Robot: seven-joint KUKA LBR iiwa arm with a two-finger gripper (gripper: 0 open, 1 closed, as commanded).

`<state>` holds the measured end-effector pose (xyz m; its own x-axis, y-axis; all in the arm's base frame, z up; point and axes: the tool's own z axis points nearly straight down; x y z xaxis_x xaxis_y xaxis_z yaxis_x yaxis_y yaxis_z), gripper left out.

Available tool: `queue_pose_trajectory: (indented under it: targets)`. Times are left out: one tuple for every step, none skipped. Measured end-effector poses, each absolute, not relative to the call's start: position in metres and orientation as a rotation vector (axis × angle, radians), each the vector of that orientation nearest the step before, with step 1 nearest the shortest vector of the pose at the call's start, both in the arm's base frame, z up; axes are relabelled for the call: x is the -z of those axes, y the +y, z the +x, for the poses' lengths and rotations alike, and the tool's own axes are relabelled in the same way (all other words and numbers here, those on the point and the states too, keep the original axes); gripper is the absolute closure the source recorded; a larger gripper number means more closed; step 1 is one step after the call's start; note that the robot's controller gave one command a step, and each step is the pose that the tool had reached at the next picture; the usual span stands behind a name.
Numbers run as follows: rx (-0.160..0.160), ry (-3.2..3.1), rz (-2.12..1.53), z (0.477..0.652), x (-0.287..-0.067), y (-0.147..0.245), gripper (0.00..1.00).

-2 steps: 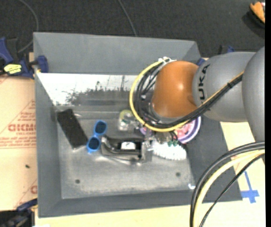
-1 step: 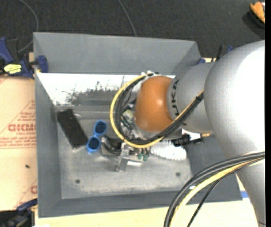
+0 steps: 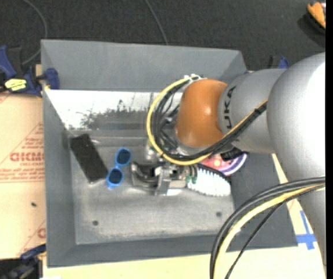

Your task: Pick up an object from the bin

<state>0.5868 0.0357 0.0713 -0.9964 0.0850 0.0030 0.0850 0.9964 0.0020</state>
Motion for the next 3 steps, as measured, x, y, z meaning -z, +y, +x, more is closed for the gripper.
queue_pose_trajectory:
  targets:
    - [0.003, -3.136, -0.134, 0.5868, -0.0713, 0.0357, 1.0]
    - [0.004, -3.136, -0.134, 0.5865, -0.0726, 0.0357, 1.0]
    - [0.004, -3.134, -0.134, 0.5855, -0.078, 0.0357, 1.0]
